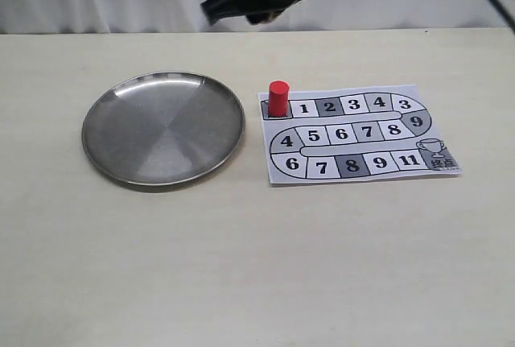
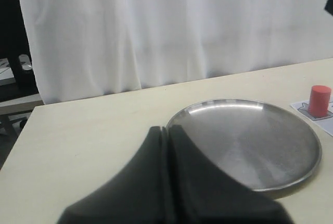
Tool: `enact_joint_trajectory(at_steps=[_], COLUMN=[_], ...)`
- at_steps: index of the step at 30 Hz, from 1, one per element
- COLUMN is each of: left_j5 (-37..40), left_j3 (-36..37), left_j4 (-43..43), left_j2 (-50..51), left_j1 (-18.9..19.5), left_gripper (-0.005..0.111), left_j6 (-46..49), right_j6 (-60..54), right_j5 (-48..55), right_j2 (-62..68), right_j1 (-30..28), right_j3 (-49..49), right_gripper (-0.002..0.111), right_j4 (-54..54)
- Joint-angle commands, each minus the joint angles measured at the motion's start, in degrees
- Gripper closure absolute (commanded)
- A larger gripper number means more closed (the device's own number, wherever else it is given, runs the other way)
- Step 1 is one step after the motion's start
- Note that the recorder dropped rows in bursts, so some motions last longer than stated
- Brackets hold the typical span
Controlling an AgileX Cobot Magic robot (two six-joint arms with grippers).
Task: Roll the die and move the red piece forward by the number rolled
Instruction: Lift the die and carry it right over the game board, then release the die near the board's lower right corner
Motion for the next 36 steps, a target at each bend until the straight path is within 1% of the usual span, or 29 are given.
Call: enact_joint_trajectory(at_steps=[1,4,7,10,12,14,16,20,23,25,27,29,31,33,36], left_j5=[-0.51,-0.51,-0.51,-0.51,-0.51,-0.51,-0.51,-0.51,-0.51,-0.51,-0.51,-0.51,-0.51,-0.51,-0.51], left_j3=[0.1,0.1,0.1,0.1,0.1,0.1,0.1,0.1,0.1,0.1,0.1,0.1,0.1,0.1,0.1], left_j4=[0.01,0.01,0.01,0.01,0.01,0.01,0.01,0.01,0.01,0.01,0.01,0.01,0.01,0.01,0.01], left_j2=[-0.06,-0.06,-0.06,-0.06,-0.06,-0.06,-0.06,-0.06,-0.06,-0.06,-0.06,-0.06,-0.06,-0.06,-0.06], left_j1=[-0.14,-0.14,-0.14,-0.14,-0.14,-0.14,-0.14,-0.14,-0.14,-0.14,-0.14,-0.14,-0.14,-0.14,-0.14], left_gripper=[0.107,0.107,0.107,0.107,0.107,0.107,0.107,0.107,0.107,0.107,0.107,0.107,0.107,0.107,0.107], left_j6=[-0.05,-0.05,-0.05,-0.05,-0.05,-0.05,-0.05,-0.05,-0.05,-0.05,-0.05,-0.05,-0.05,-0.05,-0.05], right_j6=[-1.63,-1.63,-1.63,-1.44,-1.44,-1.44,-1.3,0.94,1.07,3.93,7.61,7.62,7.62,7.52,7.52], right_j5=[1.32,-0.57,-3.95,-7.38,-7.95,-8.07,-9.41,-13.11,-14.7,-15.7,-18.0,-19.74,-20.55,-20.55,-19.15], right_j2=[-3.03,-3.05,-1.81,0.41,1.91,3.44,4.53,5.32,4.94,3.93,2.44,0.12,-2.88,-5.84,-10.32], right_j1=[-6.36,-10.3,-12.98,-14.33,-14.47,-14.47,-14.25,-14.25,-14.25,-14.25,-14.25,-14.25,-14.25,-14.25,-14.25], right_j3=[6.29,11.98,17.57,21.22,21.64,21.39,21.3,21.3,21.26,21.16,21.16,21.16,21.16,21.16,21.16], right_gripper=[0.104,0.104,0.104,0.104,0.103,0.1,0.09,0.058,0.039,0.029,0.023,0.023,0.026,0.033,0.053], right_j4=[4.1,5.99,4.11,2.56,1.83,0.7,0.45,0.45,0.66,2.13,2.81,2.81,2.81,2.81,1.67])
